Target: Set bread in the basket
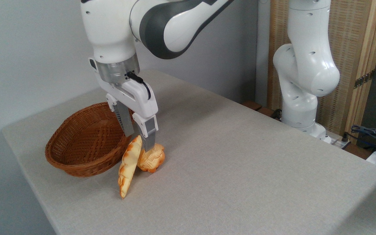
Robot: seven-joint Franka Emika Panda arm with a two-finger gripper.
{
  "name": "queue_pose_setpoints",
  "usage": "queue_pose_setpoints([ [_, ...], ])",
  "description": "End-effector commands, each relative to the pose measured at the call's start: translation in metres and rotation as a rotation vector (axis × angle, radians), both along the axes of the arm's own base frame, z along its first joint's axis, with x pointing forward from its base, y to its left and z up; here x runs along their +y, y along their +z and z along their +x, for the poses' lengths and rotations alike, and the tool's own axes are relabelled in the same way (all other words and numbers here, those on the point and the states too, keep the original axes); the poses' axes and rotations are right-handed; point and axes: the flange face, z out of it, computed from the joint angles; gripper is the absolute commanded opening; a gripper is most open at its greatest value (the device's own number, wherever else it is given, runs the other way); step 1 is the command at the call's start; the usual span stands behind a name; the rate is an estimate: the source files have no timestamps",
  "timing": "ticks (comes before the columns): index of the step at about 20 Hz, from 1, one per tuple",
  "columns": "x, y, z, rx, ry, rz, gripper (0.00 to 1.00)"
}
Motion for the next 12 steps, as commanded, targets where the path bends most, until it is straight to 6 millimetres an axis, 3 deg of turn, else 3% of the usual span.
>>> queue_pose_setpoints([
  [1,0.018,0.005,-0.013,-0.006,0.01,-0.028,1.0],
  [4,0.025,0.004,-0.014,0.003,0.018,-0.027,1.0],
  [12,0.031,-0.029,-0.02,0.058,0.03,-0.015,1.0],
])
